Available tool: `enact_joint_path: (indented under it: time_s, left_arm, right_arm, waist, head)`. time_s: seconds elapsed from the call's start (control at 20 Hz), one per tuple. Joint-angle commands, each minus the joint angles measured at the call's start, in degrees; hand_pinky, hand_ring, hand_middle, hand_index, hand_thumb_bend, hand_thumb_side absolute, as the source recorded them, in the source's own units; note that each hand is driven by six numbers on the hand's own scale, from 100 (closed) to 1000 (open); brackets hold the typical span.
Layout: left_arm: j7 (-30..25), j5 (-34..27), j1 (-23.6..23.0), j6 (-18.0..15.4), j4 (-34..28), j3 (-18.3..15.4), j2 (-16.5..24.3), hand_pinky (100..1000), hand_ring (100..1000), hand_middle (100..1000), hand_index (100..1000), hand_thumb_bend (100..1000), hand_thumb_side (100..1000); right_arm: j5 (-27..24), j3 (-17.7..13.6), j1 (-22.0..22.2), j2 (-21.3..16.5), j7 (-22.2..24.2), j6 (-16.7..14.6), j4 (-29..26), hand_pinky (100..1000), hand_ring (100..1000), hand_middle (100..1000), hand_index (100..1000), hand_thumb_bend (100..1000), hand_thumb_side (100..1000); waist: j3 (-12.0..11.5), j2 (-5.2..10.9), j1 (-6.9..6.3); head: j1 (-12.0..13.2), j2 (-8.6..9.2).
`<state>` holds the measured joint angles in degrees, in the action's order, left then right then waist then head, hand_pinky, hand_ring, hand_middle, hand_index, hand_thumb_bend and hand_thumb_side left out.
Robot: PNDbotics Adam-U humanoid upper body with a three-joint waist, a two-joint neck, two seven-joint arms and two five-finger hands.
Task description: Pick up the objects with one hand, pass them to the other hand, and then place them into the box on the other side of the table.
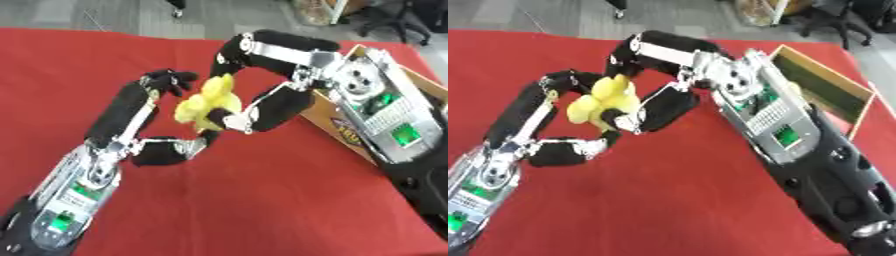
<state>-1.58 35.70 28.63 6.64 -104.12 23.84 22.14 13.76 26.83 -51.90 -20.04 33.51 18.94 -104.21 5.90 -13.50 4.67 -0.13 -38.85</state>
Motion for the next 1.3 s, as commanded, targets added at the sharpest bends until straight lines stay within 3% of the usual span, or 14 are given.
enact_joint_path:
  time_s: [0.05,0.25,0.75,1.05,1.1,1.15,1.3]
  left_arm:
    - [-1.28,0.4,0.35,-0.32,-0.47,-0.51,0.64,776,672,664,847,366,209]
    - [-2.2,0.03,0.36,-0.48,-0.54,-0.57,0.64,776,673,663,841,324,100]
    - [-2.84,-0.01,0.04,-0.52,-0.43,-0.63,0.65,776,672,659,838,349,157]
    - [-2.33,0.03,-0.64,-0.63,-1.36,-0.99,1.24,776,669,657,834,340,178]
    - [-2.21,0.01,-0.82,-0.56,-1.57,-1.1,1.38,776,669,657,834,341,182]
    - [-2.11,0.01,-0.98,-0.48,-1.76,-1.21,1.48,776,669,657,834,341,185]
    - [-1.85,0.01,-1.5,-0.25,-2.26,-1.51,1.77,776,670,658,834,345,199]
  right_arm:
    - [-0.67,-1.27,-0.68,-1.68,0.19,0.35,-1.58,839,765,544,435,297,149]
    - [-0.98,-1.62,-0.76,-1.73,0.3,0.82,-1.81,835,762,534,433,304,149]
    - [-1.39,-3.58,-0.14,-2.94,-1.71,1.43,-2.0,837,763,535,436,291,131]
    - [-2.41,-7.6,1.7,-5.55,-5.88,2.39,-1.96,842,766,541,441,264,100]
    - [-2.78,-8.57,2.16,-6.12,-6.86,2.67,-1.82,843,766,543,442,183,100]
    - [-3.18,-9.47,2.58,-6.64,-7.82,2.95,-1.67,844,766,542,442,258,100]
    - [-3.98,-12.33,3.88,-8.21,-10.96,3.83,-0.48,847,768,545,446,241,100]
  waist:
    - [0.17,0.85,-0.32]
    - [0.41,0.81,-0.44]
    - [1.22,0.51,-0.9]
    - [1.54,0.29,-1.31]
    - [1.58,0.27,-1.39]
    - [1.62,0.24,-1.46]
    - [1.74,0.17,-1.7]
  head:
    - [-0.23,0.63]
    - [-0.35,0.69]
    - [-0.86,0.89]
    - [-2.42,1.11]
    - [-2.77,1.21]
    - [-3.06,1.27]
    - [-4.23,1.46]
